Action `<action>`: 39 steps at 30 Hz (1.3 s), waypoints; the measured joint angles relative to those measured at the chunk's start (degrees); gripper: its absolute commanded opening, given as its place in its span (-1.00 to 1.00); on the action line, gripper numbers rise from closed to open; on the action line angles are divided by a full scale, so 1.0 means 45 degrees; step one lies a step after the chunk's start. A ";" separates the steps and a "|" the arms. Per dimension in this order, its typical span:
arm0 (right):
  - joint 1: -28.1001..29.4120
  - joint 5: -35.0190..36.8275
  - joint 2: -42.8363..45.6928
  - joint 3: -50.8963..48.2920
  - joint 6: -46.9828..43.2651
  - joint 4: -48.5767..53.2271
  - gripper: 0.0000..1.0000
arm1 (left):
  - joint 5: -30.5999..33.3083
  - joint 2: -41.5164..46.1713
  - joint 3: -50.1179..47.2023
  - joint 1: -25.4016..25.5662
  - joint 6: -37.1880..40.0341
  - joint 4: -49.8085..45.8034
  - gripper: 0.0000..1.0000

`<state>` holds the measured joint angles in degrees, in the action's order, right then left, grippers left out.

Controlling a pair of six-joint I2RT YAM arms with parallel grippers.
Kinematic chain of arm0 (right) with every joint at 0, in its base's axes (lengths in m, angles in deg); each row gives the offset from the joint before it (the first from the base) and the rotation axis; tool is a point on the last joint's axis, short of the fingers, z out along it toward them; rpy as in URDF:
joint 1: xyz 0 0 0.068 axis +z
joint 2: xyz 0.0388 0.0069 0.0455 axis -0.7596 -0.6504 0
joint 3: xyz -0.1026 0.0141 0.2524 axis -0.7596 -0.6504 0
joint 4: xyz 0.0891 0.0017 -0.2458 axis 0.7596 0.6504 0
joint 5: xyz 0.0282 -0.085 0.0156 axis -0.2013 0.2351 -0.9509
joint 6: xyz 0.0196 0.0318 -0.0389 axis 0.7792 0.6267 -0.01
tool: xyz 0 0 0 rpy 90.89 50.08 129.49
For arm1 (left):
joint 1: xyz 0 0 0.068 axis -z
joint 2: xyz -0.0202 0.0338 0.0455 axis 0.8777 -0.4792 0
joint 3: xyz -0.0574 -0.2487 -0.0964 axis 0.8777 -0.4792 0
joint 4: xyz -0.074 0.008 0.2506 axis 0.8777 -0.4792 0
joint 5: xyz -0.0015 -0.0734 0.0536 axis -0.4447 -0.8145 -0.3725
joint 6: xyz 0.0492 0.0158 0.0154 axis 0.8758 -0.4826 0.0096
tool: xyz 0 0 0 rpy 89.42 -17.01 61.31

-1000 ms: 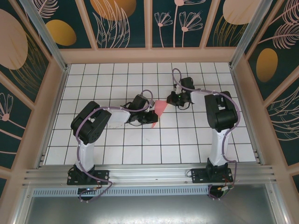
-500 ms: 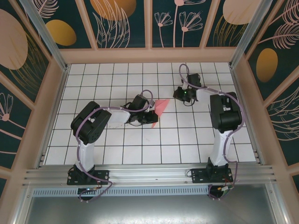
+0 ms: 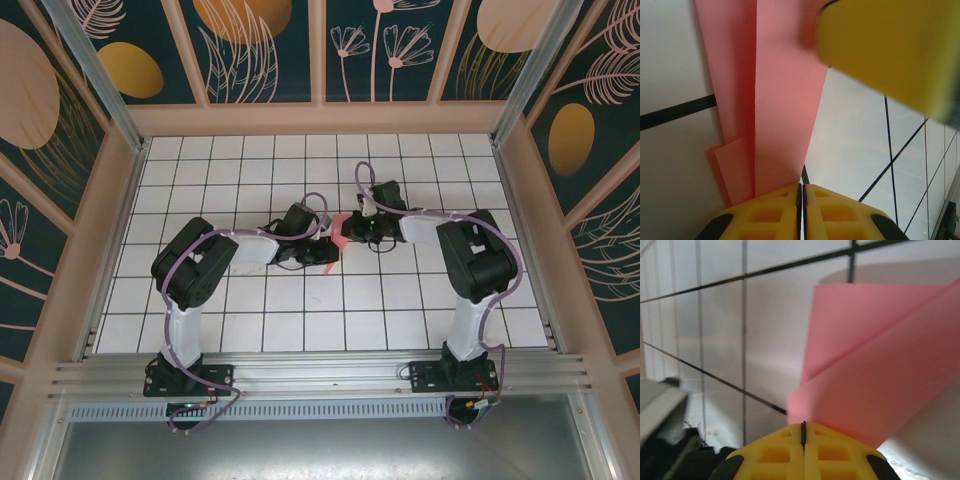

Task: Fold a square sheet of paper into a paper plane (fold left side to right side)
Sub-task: Fold the wing for the fifth time at the center of the table.

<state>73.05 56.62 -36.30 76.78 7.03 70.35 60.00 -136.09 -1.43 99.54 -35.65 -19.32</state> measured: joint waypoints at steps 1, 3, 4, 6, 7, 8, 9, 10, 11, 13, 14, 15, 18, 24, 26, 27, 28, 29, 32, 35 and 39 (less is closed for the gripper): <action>-0.0010 0.0039 -0.0233 0.0039 0.0034 0.0019 -1.00 | 0.0019 0.0024 0.0000 0.0019 0.0000 -0.0010 -0.72; -0.0010 0.0068 -0.0578 0.0097 0.0063 0.0083 -1.00 | 0.0087 0.0078 0.0000 0.0044 0.0000 -0.0097 -0.71; -0.0049 0.0039 -0.0617 0.0204 0.0078 0.0204 -1.00 | 0.0102 0.0117 -0.0005 0.0049 0.0000 -0.0141 -0.70; -0.0049 0.0117 -0.0690 0.0384 0.0078 0.0398 -1.00 | 0.0204 0.0257 -0.0044 0.0053 0.0000 -0.0350 -0.67; -0.0049 0.0102 -0.0729 0.0476 0.0078 0.0534 -1.00 | 0.0228 0.0340 -0.0063 0.0058 0.0000 -0.0466 -0.67; -0.0049 0.0107 -0.0743 0.0539 0.0073 0.0631 -1.00 | 0.0248 0.0432 -0.0073 0.0058 0.0000 -0.0588 -0.66; -0.0049 0.0121 -0.0763 0.0593 0.0063 0.0719 -1.00 | 0.0272 0.0559 -0.0092 0.0058 -0.0005 -0.0733 -0.66; -0.0049 0.0121 -0.0772 0.0636 0.0039 0.0792 -1.00 | 0.0272 0.0695 -0.0112 0.0058 -0.0005 -0.0865 -0.65; -0.0049 0.0126 -0.0777 0.0651 0.0029 0.0845 -1.00 | 0.0267 0.0826 -0.0136 0.0058 -0.0010 -0.0947 -0.65; -0.0049 0.0126 -0.0797 0.0704 0.0024 0.0908 -1.00 | 0.0189 0.1098 -0.0180 0.0058 -0.0053 -0.1059 -0.66; -0.0049 0.0126 -0.0811 0.0729 0.0024 0.0937 -1.00 | 0.0151 0.1205 -0.0194 0.0068 -0.0068 -0.1069 -0.65; -0.0049 0.0121 -0.0831 0.0763 0.0024 0.0976 -1.00 | 0.0029 0.1307 -0.0214 0.0068 -0.0112 -0.1083 -0.65; -0.0044 0.0131 -0.0845 0.0811 0.0010 0.1054 -1.00 | -0.0306 0.1452 -0.0306 0.0107 -0.0306 -0.1054 -0.65; -0.0019 0.0180 -0.0855 0.0855 -0.0015 0.1127 -1.00 | -0.0894 0.1370 -0.0418 0.0107 -0.0583 -0.0869 -0.65; 0.0005 0.0238 -0.0855 0.0903 -0.0019 0.1214 -1.00 | -0.0996 0.1258 -0.0461 0.0107 -0.0607 -0.0777 -0.65; 0.0015 0.0277 -0.0855 0.0908 -0.0019 0.1239 -1.00 | -0.1030 0.1195 -0.0500 0.0107 -0.0636 -0.0743 -0.65; 0.0015 0.0291 -0.0855 0.0923 -0.0019 0.1263 -1.00 | -0.1049 0.1117 -0.0539 0.0107 -0.0675 -0.0719 -0.65; 0.0019 0.0306 -0.0855 0.0937 -0.0019 0.1287 -1.00 | -0.1073 0.1039 -0.0568 0.0107 -0.0685 -0.0704 -0.65; 0.0029 0.0340 -0.0855 0.0967 -0.0024 0.1350 -1.00 | -0.1073 0.0874 -0.0646 0.0107 -0.0690 -0.0680 -0.65; 0.0039 0.0355 -0.0855 0.0971 -0.0063 0.1360 -1.00 | -0.1073 0.0840 -0.0680 0.0107 -0.0690 -0.0651 -0.65; 0.0049 0.0379 -0.0855 0.0996 -0.0112 0.1404 -1.00 | -0.1073 0.0835 -0.0758 0.0107 -0.0690 -0.0554 -0.65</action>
<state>73.26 58.32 -40.15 81.26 6.53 76.66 55.17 -132.33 -4.84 100.02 -38.75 -21.81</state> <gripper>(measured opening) 0.060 0.175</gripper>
